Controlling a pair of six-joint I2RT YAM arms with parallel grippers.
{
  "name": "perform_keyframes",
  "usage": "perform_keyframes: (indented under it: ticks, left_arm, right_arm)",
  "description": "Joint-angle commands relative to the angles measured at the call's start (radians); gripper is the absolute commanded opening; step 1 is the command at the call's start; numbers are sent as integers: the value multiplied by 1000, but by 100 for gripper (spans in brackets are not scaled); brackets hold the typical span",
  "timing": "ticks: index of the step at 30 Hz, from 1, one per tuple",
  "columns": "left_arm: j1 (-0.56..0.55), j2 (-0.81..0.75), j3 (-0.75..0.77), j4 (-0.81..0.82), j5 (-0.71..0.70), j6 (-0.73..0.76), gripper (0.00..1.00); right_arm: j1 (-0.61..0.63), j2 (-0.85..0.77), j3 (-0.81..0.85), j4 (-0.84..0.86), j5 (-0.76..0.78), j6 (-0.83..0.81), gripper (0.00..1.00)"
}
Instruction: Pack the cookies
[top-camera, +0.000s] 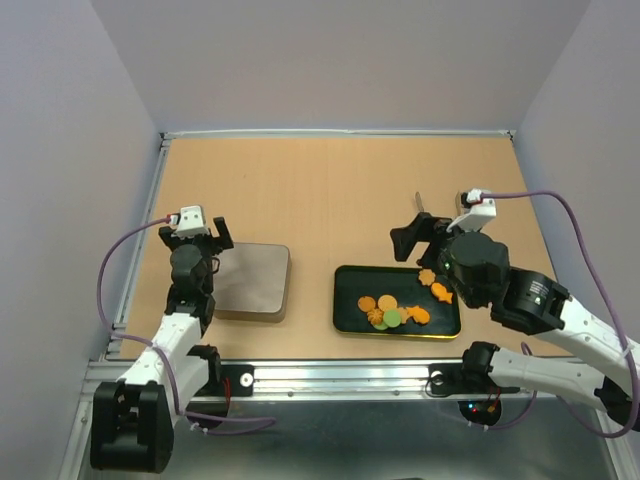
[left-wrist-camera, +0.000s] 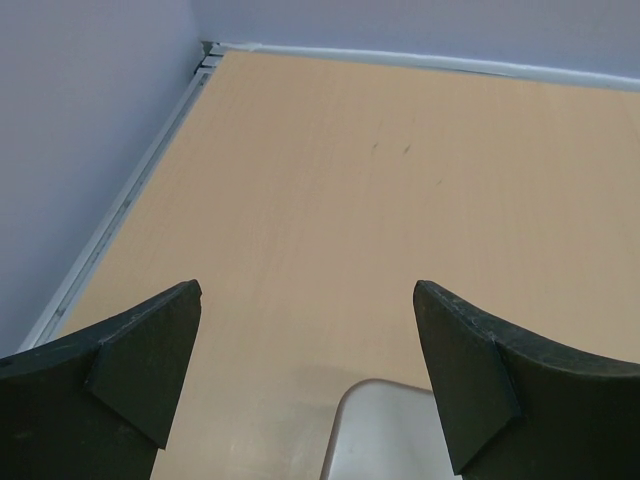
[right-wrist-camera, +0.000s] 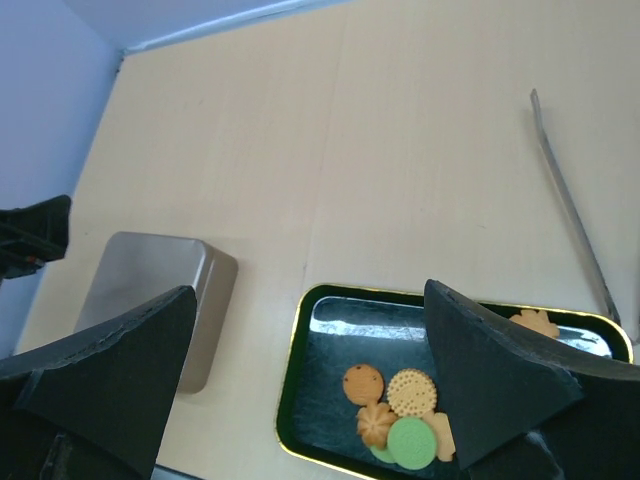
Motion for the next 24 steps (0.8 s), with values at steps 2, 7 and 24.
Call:
perform_keyframes:
  ticks: [2,7,24]
  left_arm:
    - [0,96,-34,353,-33,20,99]
    - [17,275,-75,585,-50,0,99]
    - [60,613,-23,913,39,-28,99]
  right_arm:
    - [9,70,69,-7,75,-54,100]
    - [9,97,126,-13,72,-63,100]
    - [7,117,135,-64,37,-45,100]
